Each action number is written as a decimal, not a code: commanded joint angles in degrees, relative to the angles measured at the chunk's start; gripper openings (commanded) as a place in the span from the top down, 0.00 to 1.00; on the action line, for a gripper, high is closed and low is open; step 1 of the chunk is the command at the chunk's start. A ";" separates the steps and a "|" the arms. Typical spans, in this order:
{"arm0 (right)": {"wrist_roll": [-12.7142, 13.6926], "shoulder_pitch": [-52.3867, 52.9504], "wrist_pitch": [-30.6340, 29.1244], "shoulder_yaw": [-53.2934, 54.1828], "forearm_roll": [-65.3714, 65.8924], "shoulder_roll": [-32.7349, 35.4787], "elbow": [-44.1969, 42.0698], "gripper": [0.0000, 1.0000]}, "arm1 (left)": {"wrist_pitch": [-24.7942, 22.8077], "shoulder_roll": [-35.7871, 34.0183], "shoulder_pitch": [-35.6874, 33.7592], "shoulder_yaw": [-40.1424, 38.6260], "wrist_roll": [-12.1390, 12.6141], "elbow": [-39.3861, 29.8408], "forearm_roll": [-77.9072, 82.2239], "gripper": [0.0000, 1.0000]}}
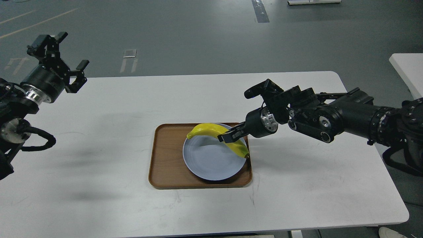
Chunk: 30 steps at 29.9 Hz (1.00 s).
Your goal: Place banana on plate with both arms
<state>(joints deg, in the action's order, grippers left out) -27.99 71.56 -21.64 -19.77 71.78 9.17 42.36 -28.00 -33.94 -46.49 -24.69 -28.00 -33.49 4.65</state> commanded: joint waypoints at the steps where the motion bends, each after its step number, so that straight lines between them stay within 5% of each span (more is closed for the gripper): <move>1: -0.01 -0.02 0.02 -0.01 -1.37 0.32 0.09 0.02 | 0.00 0.02 -0.01 -0.36 0.00 0.00 0.00 0.02; 9: -0.01 1.21 0.46 4.03 -4.45 4.19 0.18 0.00 | 0.00 0.02 -0.09 -0.36 0.00 0.00 0.09 0.02; 16: -0.01 -0.36 0.55 18.17 -17.97 14.72 0.36 0.00 | 0.00 0.28 -0.01 -0.36 0.00 0.00 0.09 0.02; 30: -0.01 -24.78 0.11 39.79 -54.97 23.35 0.62 0.00 | 0.00 4.23 0.34 0.35 0.00 0.00 0.88 0.02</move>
<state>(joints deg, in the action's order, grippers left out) -28.00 51.90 -21.04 16.70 21.17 32.32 42.79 -28.01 -30.77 -46.32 -24.51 -28.00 -33.48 5.23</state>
